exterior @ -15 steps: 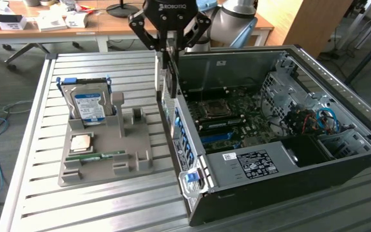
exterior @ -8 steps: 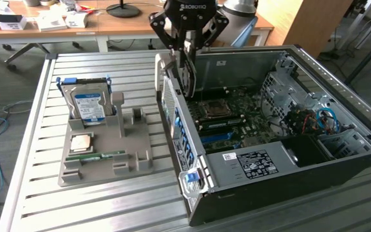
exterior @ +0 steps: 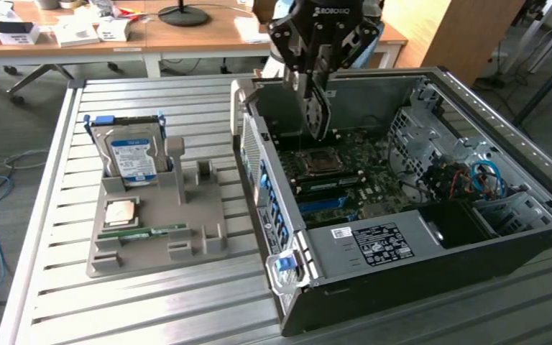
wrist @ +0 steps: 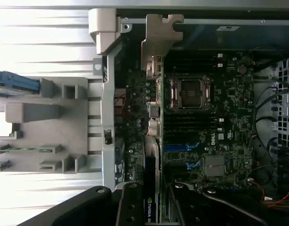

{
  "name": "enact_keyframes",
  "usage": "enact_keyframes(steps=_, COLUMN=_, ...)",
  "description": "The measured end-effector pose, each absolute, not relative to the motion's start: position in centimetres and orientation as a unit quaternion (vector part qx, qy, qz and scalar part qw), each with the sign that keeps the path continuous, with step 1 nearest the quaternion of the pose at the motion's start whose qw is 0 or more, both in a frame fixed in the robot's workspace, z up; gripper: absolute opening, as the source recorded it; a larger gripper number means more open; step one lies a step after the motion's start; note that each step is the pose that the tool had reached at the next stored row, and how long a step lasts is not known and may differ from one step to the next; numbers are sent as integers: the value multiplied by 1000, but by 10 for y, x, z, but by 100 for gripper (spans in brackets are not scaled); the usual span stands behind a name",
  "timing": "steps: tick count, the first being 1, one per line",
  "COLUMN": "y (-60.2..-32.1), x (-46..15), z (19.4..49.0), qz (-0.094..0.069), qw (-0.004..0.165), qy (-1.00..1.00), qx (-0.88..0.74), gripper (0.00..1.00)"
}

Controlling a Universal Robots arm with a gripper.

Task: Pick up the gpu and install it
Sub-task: 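Pick up the gpu and move the gpu toward the slot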

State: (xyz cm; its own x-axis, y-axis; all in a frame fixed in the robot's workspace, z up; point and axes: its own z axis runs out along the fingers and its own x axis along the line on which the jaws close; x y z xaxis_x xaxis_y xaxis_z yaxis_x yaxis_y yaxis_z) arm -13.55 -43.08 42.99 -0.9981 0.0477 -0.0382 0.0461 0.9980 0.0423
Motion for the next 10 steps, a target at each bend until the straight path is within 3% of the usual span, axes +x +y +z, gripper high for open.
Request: enact_keyframes(steps=10, y=-431, x=-90, z=430, qz=21, qw=20, qy=999, qx=24, gripper=26)
